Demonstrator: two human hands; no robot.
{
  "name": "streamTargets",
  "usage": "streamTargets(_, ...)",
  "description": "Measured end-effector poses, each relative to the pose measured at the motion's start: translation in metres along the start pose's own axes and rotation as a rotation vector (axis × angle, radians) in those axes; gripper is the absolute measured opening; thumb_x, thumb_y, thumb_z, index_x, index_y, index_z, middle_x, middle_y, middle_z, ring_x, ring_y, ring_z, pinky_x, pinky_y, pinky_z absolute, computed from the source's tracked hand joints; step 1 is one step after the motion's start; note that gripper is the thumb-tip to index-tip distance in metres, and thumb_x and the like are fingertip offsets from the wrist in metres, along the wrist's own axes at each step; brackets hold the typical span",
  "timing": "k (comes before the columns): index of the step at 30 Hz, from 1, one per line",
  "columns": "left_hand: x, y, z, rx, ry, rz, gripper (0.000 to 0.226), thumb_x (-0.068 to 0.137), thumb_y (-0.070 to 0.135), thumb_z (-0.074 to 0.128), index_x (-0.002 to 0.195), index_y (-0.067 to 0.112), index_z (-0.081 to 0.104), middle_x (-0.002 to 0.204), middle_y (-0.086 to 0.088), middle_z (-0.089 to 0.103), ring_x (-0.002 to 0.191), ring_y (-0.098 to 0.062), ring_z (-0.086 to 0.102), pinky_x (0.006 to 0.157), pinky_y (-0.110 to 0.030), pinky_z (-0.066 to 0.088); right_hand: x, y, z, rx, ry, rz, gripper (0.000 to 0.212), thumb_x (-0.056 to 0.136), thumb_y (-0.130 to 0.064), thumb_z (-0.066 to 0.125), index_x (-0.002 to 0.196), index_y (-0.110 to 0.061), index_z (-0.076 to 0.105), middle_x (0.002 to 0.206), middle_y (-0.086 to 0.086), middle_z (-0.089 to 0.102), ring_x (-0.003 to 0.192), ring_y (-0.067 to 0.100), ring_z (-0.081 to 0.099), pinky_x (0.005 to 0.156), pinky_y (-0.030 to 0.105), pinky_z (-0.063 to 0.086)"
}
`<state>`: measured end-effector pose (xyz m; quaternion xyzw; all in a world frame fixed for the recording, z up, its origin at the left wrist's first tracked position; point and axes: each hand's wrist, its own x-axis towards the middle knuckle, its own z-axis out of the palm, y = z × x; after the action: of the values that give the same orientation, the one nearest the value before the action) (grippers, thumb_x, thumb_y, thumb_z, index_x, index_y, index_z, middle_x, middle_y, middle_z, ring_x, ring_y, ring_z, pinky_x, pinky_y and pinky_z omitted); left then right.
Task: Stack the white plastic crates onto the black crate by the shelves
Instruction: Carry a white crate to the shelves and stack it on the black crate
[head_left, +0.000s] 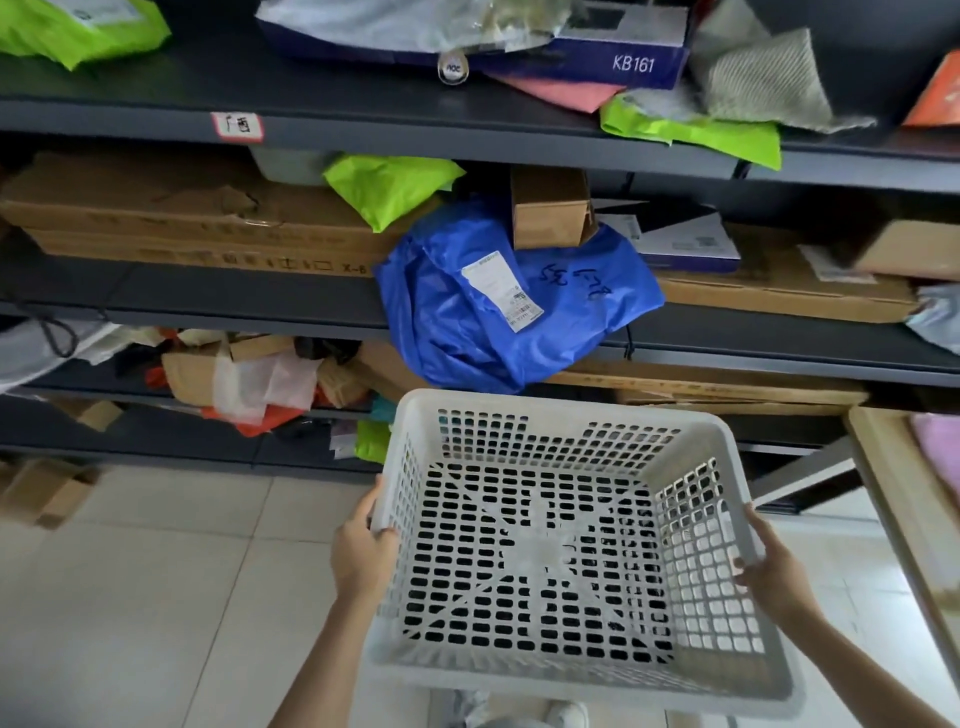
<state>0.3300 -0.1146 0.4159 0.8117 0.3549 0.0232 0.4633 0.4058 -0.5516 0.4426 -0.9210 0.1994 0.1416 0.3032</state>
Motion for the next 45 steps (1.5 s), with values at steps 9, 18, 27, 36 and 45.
streamTargets(9,-0.006,-0.031,-0.012,-0.083,-0.050,-0.036,0.075,0.077,-0.013,0.052,0.138,0.030,0.045,0.101,-0.004,0.071,0.044,-0.022,0.054,0.039,-0.035,0.052,-0.009,0.006,0.002,0.034,-0.101,-0.019,0.086,0.079,0.024,0.048,0.139,-0.032,0.022,0.137,0.027,0.047,0.049,0.017,0.053,0.036,0.018,0.046)
streamTargets(18,-0.002,-0.014,-0.005,0.007,-0.015,-0.002,0.075,0.075,-0.015,0.050,0.137,0.027,0.046,0.046,0.002,0.056,0.039,-0.016,0.032,0.037,-0.023,0.030,0.001,0.006,-0.002,0.008,-0.147,0.041,0.086,0.082,0.020,0.047,0.147,-0.028,0.017,0.122,0.023,0.057,0.050,0.015,0.048,0.040,0.022,0.046)
streamTargets(27,0.008,0.012,-0.010,0.155,-0.046,0.079,0.077,0.074,-0.011,0.049,0.138,0.031,0.043,0.069,-0.008,0.071,0.039,-0.020,0.046,0.032,-0.026,0.036,-0.003,0.010,-0.003,0.039,-0.125,0.071,0.083,0.080,0.018,0.053,0.147,-0.023,0.025,0.112,0.024,0.064,0.048,0.015,0.052,0.040,0.023,0.048)
streamTargets(36,0.013,0.014,-0.006,0.068,-0.017,0.037,0.072,0.078,-0.013,0.049,0.139,0.026,0.044,0.079,-0.002,0.069,0.037,-0.017,0.050,0.028,-0.016,0.036,0.009,-0.004,0.001,0.042,-0.093,0.023,0.089,0.078,0.020,0.053,0.146,-0.027,0.022,0.106,0.024,0.066,0.057,0.025,0.055,0.052,0.040,0.051)
streamTargets(45,0.012,0.005,0.005,0.091,-0.054,-0.003,0.077,0.077,-0.009,0.052,0.139,0.034,0.039,0.074,0.000,0.071,0.041,-0.020,0.051,0.030,-0.029,0.041,0.016,0.004,-0.005,0.074,-0.072,0.068,0.082,0.081,0.021,0.048,0.146,-0.024,0.026,0.114,0.027,0.061,0.060,0.027,0.053,0.061,0.047,0.054)
